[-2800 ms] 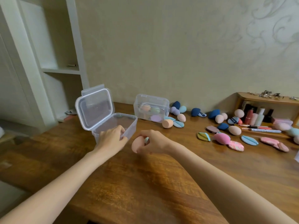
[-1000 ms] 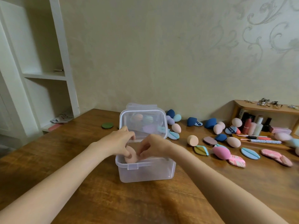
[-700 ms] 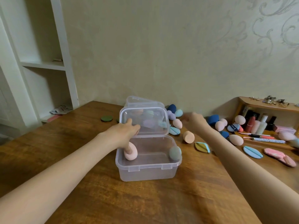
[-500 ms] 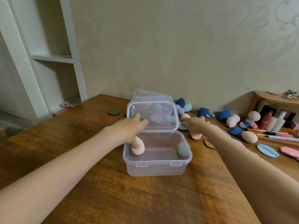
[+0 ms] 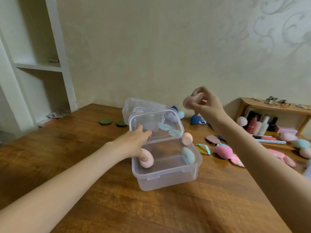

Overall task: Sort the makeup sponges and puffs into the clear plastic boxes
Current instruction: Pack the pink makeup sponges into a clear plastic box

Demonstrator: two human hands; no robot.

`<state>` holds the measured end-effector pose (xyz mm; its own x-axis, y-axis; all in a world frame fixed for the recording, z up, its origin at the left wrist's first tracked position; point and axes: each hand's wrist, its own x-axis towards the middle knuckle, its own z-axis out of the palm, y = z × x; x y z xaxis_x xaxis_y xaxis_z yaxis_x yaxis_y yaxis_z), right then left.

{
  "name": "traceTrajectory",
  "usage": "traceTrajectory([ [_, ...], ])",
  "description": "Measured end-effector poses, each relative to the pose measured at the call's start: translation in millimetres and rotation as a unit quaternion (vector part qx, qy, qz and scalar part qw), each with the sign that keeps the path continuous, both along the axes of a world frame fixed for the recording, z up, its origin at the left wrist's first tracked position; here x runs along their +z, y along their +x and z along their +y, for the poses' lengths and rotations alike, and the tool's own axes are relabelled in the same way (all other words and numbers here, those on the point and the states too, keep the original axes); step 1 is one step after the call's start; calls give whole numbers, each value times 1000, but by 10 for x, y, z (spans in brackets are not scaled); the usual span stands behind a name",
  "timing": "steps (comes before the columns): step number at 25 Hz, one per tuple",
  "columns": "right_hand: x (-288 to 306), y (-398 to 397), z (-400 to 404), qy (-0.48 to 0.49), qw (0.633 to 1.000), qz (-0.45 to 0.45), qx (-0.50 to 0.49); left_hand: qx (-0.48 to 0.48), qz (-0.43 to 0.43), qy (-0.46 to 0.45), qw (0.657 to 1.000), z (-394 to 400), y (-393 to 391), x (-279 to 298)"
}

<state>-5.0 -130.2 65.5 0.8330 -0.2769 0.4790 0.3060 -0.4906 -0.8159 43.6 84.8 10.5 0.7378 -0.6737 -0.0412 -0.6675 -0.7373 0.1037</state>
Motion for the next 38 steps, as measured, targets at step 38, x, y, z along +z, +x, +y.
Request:
traceTrajectory([
  [38, -860, -152, -554, -279, 904, 313, -88, 99, -135, 63, 984, -496, -323, -123],
])
